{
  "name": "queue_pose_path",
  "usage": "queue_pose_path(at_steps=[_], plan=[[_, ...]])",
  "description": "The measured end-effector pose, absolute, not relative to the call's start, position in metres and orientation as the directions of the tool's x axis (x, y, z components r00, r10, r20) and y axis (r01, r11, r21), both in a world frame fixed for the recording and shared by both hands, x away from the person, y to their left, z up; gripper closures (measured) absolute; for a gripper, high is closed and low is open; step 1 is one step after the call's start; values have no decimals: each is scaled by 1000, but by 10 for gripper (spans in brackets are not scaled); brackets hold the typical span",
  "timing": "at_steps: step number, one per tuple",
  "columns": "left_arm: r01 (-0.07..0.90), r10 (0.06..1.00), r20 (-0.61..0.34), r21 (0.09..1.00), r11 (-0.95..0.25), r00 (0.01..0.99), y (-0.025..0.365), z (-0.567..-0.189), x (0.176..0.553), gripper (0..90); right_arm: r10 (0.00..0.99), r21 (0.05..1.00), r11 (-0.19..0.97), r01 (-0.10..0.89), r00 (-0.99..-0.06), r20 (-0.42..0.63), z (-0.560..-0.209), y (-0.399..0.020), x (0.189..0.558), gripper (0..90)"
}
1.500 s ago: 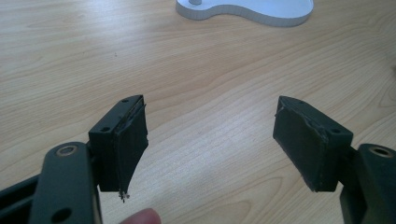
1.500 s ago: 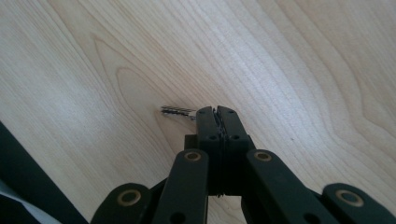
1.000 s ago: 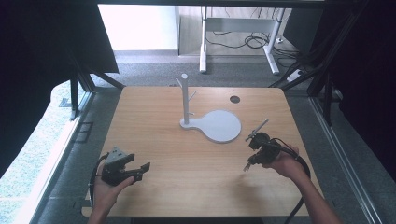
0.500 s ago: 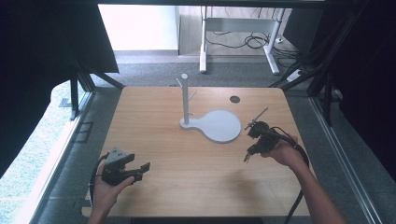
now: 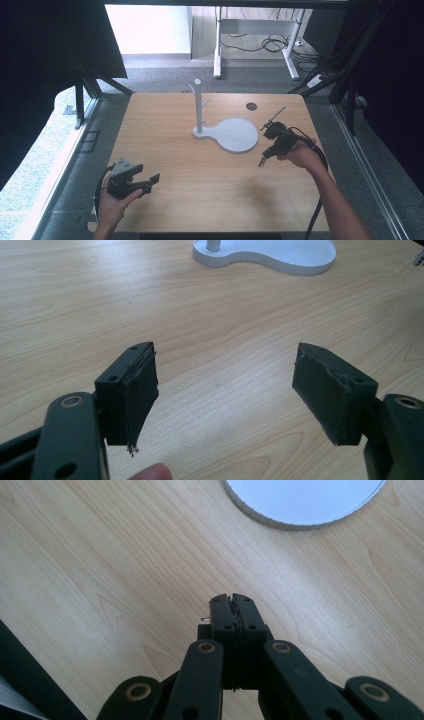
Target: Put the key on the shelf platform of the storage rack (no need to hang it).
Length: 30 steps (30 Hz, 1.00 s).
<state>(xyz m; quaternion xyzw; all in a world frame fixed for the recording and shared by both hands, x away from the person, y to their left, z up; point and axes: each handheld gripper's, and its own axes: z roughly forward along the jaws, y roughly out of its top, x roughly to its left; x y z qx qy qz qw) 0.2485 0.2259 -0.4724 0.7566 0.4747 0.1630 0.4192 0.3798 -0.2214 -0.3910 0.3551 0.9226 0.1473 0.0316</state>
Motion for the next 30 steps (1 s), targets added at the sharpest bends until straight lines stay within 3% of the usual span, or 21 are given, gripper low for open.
queue_pose_path(at_steps=[30], plan=[[584,851,-154,786,-203,502,223,-474,250,263,676,299,692,657,-736,51,-385,-200,417,900]])
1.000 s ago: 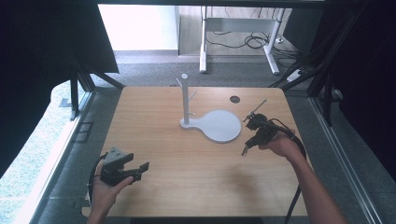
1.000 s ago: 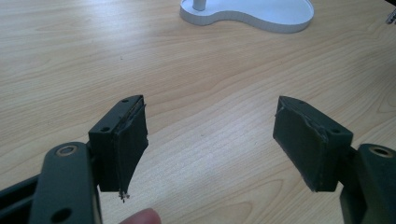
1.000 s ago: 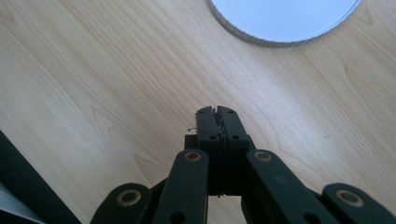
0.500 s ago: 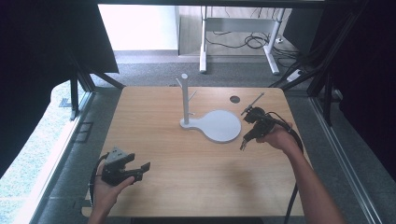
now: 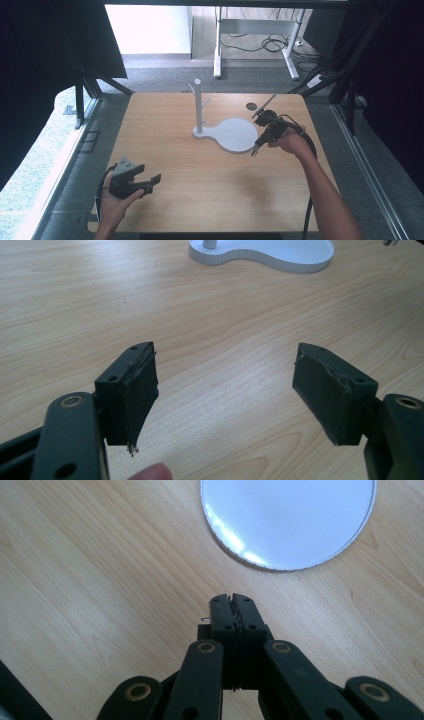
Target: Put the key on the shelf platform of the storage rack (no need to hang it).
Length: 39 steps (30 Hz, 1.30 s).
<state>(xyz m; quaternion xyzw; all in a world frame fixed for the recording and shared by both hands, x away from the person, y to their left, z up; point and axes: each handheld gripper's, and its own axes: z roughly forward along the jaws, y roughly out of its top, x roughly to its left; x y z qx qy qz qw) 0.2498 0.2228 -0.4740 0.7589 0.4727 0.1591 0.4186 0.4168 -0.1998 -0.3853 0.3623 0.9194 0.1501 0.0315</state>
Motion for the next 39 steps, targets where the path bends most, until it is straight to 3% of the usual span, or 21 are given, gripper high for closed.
queue_pose_path(at_steps=[39], plan=[[575,846,-160,795,-195,508,222,-471,249,263,706,315,650,691,-703,87,-384,-177,463,900]])
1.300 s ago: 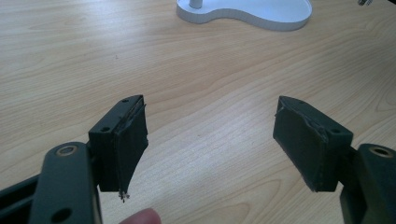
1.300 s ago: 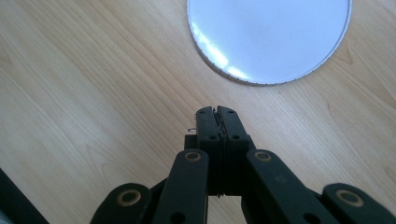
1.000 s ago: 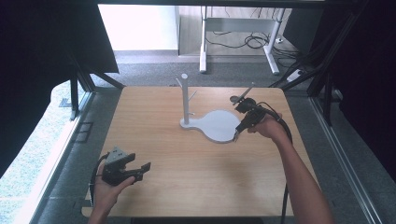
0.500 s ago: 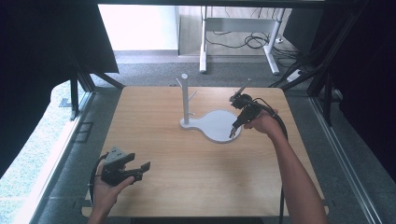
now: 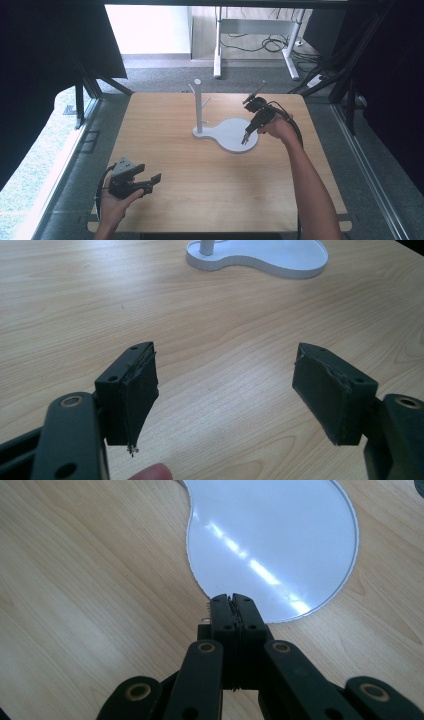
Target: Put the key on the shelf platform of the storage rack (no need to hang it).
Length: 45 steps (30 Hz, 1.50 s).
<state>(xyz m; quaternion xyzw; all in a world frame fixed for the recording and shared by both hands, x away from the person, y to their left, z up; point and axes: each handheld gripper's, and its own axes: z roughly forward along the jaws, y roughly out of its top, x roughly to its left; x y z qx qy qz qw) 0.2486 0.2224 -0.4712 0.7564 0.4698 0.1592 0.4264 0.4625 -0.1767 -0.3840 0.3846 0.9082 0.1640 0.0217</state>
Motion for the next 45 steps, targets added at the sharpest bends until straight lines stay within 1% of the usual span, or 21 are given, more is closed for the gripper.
queue_pose_path(at_steps=[20,34,45], plan=[[579,846,-163,792,-195,508,224,-472,249,263,732,308,623,718,-675,94,-406,-164,492,900],[576,845,-163,794,-194,509,225,-471,249,263,745,318,609,726,-662,84,-421,-154,506,900],[577,849,-161,794,-192,504,229,-470,248,263,739,288,624,726,-668,83,-441,-139,516,899]])
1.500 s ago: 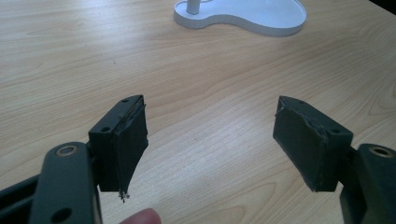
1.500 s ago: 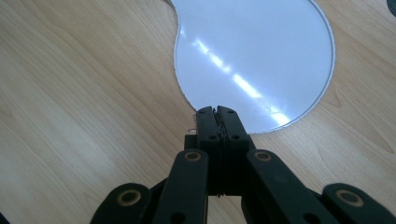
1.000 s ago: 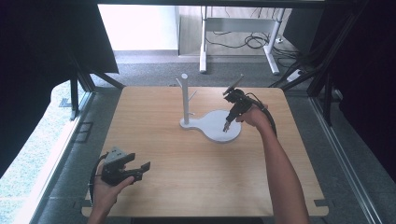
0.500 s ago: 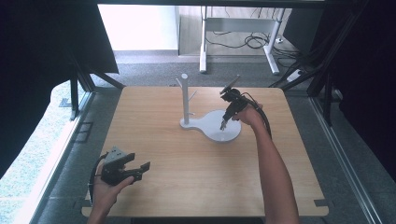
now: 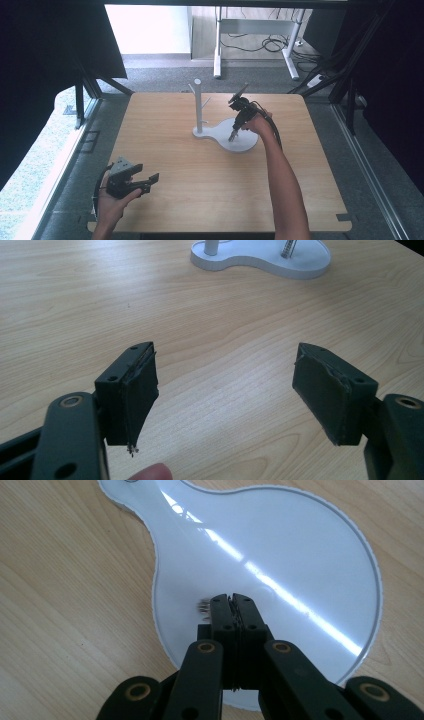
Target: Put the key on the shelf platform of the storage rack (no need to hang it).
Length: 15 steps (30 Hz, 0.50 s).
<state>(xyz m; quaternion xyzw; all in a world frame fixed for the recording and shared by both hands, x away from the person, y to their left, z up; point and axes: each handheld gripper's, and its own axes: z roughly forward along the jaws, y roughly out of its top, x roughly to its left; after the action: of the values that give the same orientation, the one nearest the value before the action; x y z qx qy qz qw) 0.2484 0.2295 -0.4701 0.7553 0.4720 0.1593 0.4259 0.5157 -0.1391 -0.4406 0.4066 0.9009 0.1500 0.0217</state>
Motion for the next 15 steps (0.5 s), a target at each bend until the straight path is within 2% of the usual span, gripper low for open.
queue_pose_path(at_steps=[7,11,15], plan=[[578,853,-165,795,-182,495,231,-469,248,262,757,290,604,743,-648,82,-456,-144,517,898],[575,872,-111,790,-214,477,228,-470,248,262,763,285,597,750,-641,89,-464,-144,518,897],[573,870,-110,791,-216,481,227,-469,248,260,766,285,592,754,-636,91,-467,-144,519,891]])
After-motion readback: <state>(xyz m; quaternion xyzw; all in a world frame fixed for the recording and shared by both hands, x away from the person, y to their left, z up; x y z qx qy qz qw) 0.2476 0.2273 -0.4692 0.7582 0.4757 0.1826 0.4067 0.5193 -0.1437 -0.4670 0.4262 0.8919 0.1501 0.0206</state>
